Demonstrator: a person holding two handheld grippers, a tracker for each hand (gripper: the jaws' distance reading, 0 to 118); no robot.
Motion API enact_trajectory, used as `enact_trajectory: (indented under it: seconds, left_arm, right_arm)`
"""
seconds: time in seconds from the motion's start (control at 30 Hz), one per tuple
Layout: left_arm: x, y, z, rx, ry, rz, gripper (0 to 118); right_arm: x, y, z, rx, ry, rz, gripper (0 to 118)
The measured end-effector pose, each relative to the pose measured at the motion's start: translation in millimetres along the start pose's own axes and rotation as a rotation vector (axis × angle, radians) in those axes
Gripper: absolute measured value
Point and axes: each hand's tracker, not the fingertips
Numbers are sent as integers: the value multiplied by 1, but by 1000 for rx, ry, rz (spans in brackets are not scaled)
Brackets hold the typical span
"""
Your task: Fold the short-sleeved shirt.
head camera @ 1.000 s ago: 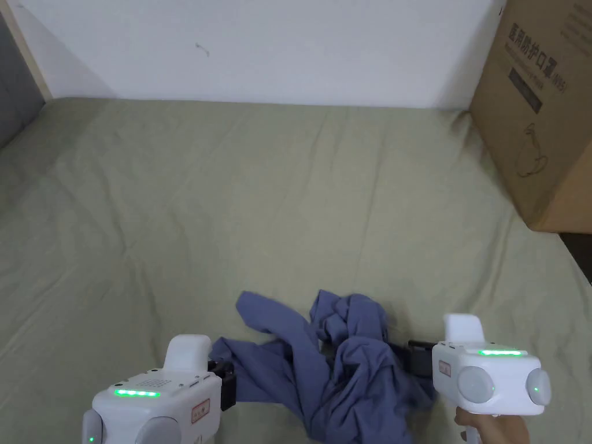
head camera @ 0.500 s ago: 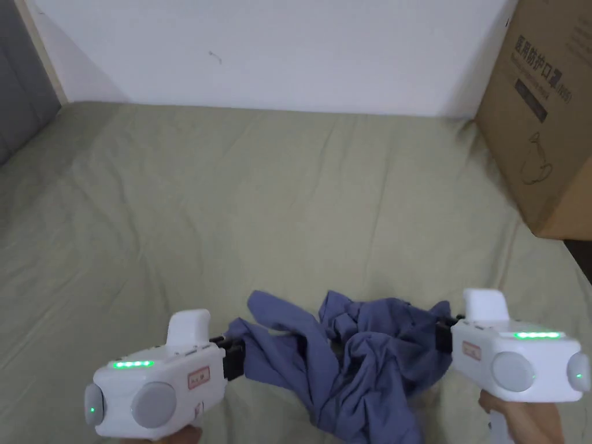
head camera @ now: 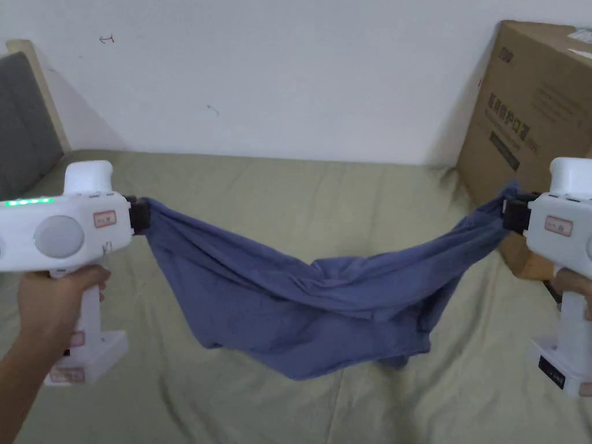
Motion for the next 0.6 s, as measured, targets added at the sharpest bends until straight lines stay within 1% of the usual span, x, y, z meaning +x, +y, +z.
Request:
enact_trajectory:
  seconds: [0.1,0.17,0.33,0.47,0.6]
  left_arm:
    - [-5,47,-5,45,30,-8,2]
    - [-6,75,-9,83,40,-13,2]
    - [-2,131,-28,138,91,-42,2]
    - [-5,157,-50,156,93,-31,2]
    - [-11,165,-79,157,126,-34,2]
  right_arm:
    - [2,30,-10,36,-2,-20,6]
    - [3,49,-18,74,-22,-10,6]
    - [5,84,-35,126,-43,-30,6]
    - [4,99,-49,156,-50,-45,6]
    - [-1,101,-68,164,-47,-67,6]
